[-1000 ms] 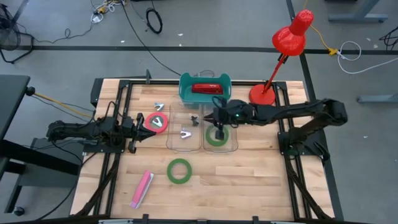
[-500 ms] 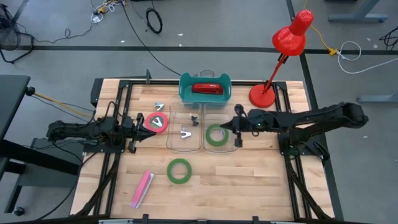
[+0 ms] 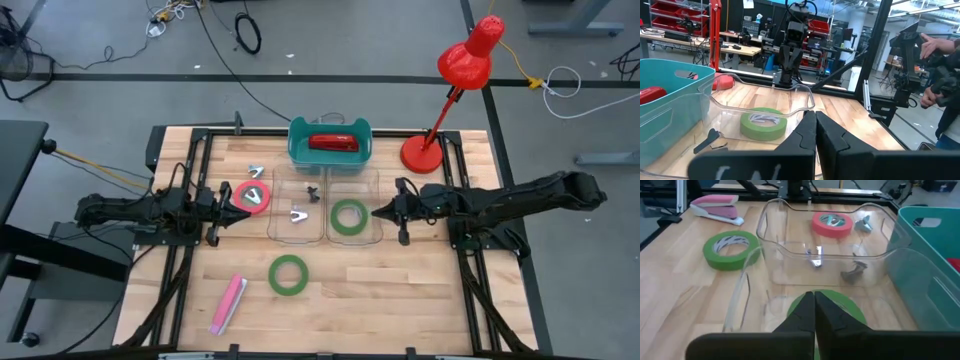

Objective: Pick and place Stapler, Stapler remover, tape
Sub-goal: Put the top blue staple remover into the left transparent bin

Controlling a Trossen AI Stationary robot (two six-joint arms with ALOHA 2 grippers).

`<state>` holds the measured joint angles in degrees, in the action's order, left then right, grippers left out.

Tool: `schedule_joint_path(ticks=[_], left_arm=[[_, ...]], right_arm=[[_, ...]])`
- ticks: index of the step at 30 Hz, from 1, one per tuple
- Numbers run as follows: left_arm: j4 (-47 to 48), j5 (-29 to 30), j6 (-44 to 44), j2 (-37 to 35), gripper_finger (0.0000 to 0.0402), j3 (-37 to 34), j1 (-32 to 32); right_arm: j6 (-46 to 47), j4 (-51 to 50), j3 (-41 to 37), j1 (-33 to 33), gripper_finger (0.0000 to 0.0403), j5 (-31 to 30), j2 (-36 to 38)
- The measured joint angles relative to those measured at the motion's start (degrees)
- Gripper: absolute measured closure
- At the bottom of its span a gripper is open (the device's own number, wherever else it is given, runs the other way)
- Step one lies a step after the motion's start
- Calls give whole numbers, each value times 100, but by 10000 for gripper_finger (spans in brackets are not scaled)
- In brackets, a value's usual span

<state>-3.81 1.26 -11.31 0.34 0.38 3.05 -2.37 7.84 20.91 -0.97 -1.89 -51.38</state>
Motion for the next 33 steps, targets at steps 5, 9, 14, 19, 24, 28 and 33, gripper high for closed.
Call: schedule_joint_path(ticks=[5,9,14,19,24,28,33], left_arm=[[-1,0,2,0,399,-1,2],[-2,0,2,2,399,0,2],[0,0,0,0,399,-2,0],[0,0,0,0,399,0,2],[0,-1,2,1,399,0,1],[0,0,2,0,399,0,0],[0,-1,0,0,399,-1,1]], right_arm=[[-93,-2,-386,0,403,1,466],[44,-4,-688,0,403,2,826],[49,-10,-954,0,403,2,1231],[63,-11,-1189,0,403,2,1553],[75,-9,-1403,0,403,2,1813],[356,-12,-1573,1,403,2,2003],[454,-11,-1696,2,403,117,2173]])
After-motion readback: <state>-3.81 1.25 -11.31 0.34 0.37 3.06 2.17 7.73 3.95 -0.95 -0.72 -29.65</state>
